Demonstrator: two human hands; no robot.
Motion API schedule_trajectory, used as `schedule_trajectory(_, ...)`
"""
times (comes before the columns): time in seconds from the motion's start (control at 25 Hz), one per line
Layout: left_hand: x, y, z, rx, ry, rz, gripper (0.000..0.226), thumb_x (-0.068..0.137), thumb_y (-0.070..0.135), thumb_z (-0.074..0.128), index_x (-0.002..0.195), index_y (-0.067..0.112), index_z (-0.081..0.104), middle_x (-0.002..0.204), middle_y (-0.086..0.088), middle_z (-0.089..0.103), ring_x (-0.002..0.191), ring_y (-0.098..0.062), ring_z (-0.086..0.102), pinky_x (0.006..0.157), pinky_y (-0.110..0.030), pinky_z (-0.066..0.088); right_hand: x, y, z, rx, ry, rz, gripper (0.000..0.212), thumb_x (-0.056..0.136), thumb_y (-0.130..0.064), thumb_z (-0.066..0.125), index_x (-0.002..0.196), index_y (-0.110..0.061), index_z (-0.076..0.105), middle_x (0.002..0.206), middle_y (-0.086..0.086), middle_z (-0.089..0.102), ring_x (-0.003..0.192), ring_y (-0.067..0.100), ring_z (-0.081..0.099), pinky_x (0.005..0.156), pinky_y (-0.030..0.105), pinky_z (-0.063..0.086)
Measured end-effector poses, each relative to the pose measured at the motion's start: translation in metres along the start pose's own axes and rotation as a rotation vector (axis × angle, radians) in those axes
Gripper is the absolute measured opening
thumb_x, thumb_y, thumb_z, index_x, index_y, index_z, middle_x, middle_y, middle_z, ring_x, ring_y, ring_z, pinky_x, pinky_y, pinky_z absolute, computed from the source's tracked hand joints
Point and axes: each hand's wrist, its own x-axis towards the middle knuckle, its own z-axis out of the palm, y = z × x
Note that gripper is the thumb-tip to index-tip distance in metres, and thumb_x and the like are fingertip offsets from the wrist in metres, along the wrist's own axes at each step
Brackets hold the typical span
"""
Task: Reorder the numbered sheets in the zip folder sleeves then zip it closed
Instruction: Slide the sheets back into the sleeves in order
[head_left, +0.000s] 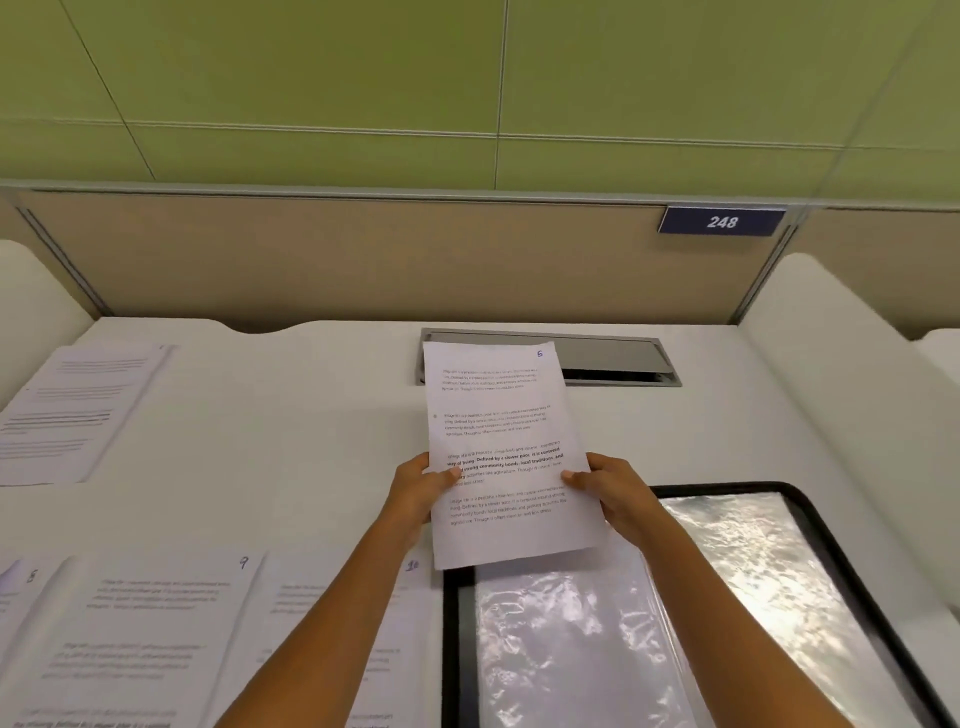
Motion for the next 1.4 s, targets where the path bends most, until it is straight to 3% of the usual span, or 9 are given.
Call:
schedule_trajectory(0.12,-0.013,-0.012,0.052,0.014,-0.059,-0.038,0.026,0.087,0.007,0.068,0.113,0.012,0.066,0.105,-0.007,0.072,0.092,-0.023,0.070,0.068,-0.034,0.057,-0.016,0.000,-0.055,0.009,0.021,0.000,0.021,0.087,-0.003,0.065,0.108,-0.004,0.068,0.102,0.012,0.074,0.092,0.031,0.072,0.077,0.040,0.058)
schedule_trajectory(0.44,-0.042,-0.034,0.169,0.206,-0.194,-0.058,0.027,0.085,0.008,0.068,0.112,0.015,0.065,0.105,-0.003,0.072,0.094,-0.021,0.069,0.078,-0.038,0.058,-0.047,0.012,-0.176,-0.021,0.009,0.023,0.025,0.086,0.003,0.063,0.111,0.001,0.066,0.106,0.015,0.072,0.097,0.034,0.070,0.084,0.045,0.057)
schedule_trajectory(0.56,-0.049,-0.039,0.206,0.212,-0.214,-0.033,0.028,0.086,0.011,0.070,0.113,0.014,0.064,0.106,-0.003,0.071,0.093,-0.019,0.069,0.071,-0.033,0.057,-0.055,0.016,-0.212,-0.037,0.107,-0.001,0.023,0.086,0.004,0.063,0.108,0.000,0.068,0.100,0.015,0.074,0.092,0.035,0.070,0.084,0.047,0.057)
schedule_trajectory(0.72,-0.045,-0.043,0.245,0.239,-0.137,-0.014,0.018,0.091,0.016,0.066,0.106,0.007,0.064,0.095,-0.006,0.071,0.077,-0.015,0.068,0.060,-0.028,0.058,-0.063,0.010,-0.258,-0.042,0.248,-0.092,0.019,0.088,0.000,0.063,0.105,-0.005,0.070,0.093,0.011,0.074,0.081,0.028,0.072,0.072,0.038,0.058)
schedule_trajectory(0.8,-0.037,-0.050,0.254,0.384,-0.045,0.059,0.013,0.096,0.014,0.056,0.104,0.009,0.065,0.096,-0.008,0.071,0.078,-0.016,0.067,0.071,-0.034,0.058,-0.067,0.004,-0.280,-0.024,0.293,-0.135,0.017,0.090,-0.002,0.061,0.104,-0.008,0.069,0.093,0.008,0.073,0.079,0.024,0.071,0.066,0.034,0.057)
schedule_trajectory(0.88,-0.029,-0.057,0.256,0.702,0.019,0.215,0.020,0.097,0.011,0.049,0.105,0.013,0.067,0.103,-0.005,0.070,0.088,-0.018,0.065,0.080,-0.036,0.056,-0.066,-0.002,-0.297,-0.003,0.329,-0.174,0.018,0.092,-0.004,0.060,0.108,-0.009,0.067,0.095,0.007,0.072,0.082,0.024,0.070,0.066,0.034,0.055)
schedule_trajectory(1.0,-0.024,-0.065,0.259,1.077,0.028,0.362,0.024,0.094,0.016,0.054,0.115,0.017,0.064,0.111,-0.002,0.061,0.102,-0.021,0.058,0.082,-0.037,0.053,-0.058,-0.009,-0.312,0.030,0.352,-0.222,0.021,0.094,-0.006,0.058,0.113,-0.010,0.065,0.097,0.005,0.071,0.085,0.024,0.069,0.068,0.033,0.053)
schedule_trajectory(1.16,-0.015,-0.066,0.266,1.158,0.000,0.392,0.037,0.092,0.025,0.063,0.128,0.019,0.057,0.120,-0.003,0.054,0.110,-0.020,0.055,0.085,-0.035,0.050,-0.042,-0.015,-0.317,0.060,0.344,-0.232,0.025,0.094,-0.005,0.056,0.117,-0.011,0.064,0.101,0.004,0.071,0.088,0.024,0.069,0.069,0.032,0.054)
schedule_trajectory(1.4,-0.001,-0.058,0.272,1.094,0.000,0.479,0.012,0.082,0.030,0.074,0.086,0.023,0.064,0.090,0.010,0.055,0.086,-0.009,0.054,0.068,-0.024,0.045,-0.015,-0.021,-0.305,0.077,0.270,-0.216,0.024,0.094,-0.005,0.057,0.115,-0.013,0.066,0.100,0.001,0.073,0.088,0.021,0.071,0.073,0.034,0.056)
